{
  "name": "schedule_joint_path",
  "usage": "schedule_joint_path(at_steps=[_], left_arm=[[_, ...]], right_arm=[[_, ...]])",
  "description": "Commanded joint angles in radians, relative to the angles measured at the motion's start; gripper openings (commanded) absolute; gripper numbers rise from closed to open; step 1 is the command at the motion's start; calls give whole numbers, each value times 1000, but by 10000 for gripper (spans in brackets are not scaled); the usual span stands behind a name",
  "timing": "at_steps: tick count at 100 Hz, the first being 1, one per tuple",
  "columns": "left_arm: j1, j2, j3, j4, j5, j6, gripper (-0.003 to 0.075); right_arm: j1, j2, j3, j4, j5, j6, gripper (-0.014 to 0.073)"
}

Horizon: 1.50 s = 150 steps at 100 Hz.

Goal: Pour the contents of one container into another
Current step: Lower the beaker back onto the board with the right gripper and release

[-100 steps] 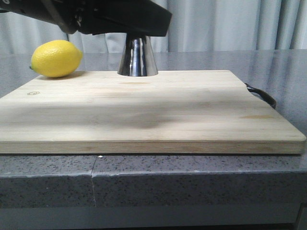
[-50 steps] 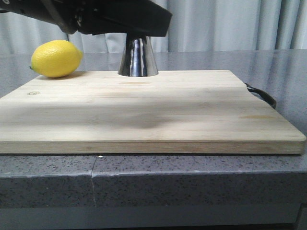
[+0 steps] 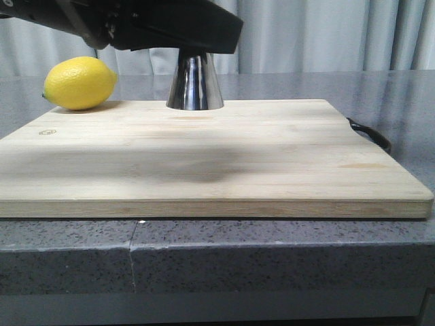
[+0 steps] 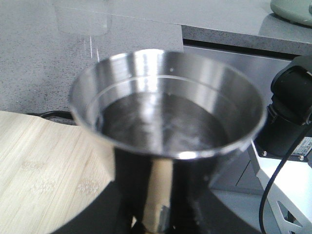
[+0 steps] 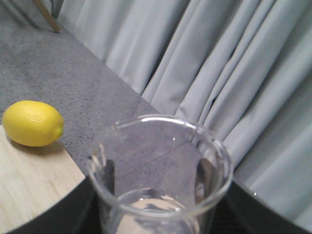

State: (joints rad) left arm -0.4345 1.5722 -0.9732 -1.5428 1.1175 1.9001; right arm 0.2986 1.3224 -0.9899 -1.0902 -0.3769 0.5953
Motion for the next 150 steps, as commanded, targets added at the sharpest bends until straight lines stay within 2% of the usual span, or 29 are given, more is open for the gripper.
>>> schedule_joint_path(at_steps=[1, 16, 48, 90, 135, 150], left_arm=[[-9, -43, -30, -75, 48, -6, -20], [-9, -43, -30, -71, 48, -6, -20], [-9, -43, -30, -68, 48, -6, -20], [-9, -43, -30, -66, 48, -6, -20], [-9, -43, -30, -66, 48, -6, -20], [-9, -43, -30, -64, 48, -6, -20]], right_arm=[[-57, 22, -39, 34, -108, 82, 159], [-108, 126, -28, 37, -192, 100, 159], [-110, 304, -16, 54, -273, 100, 159], [-139, 414, 33, 134, -431, 79, 159], [-148, 480, 55, 138, -460, 9, 160], [-148, 486, 55, 138, -461, 9, 220]])
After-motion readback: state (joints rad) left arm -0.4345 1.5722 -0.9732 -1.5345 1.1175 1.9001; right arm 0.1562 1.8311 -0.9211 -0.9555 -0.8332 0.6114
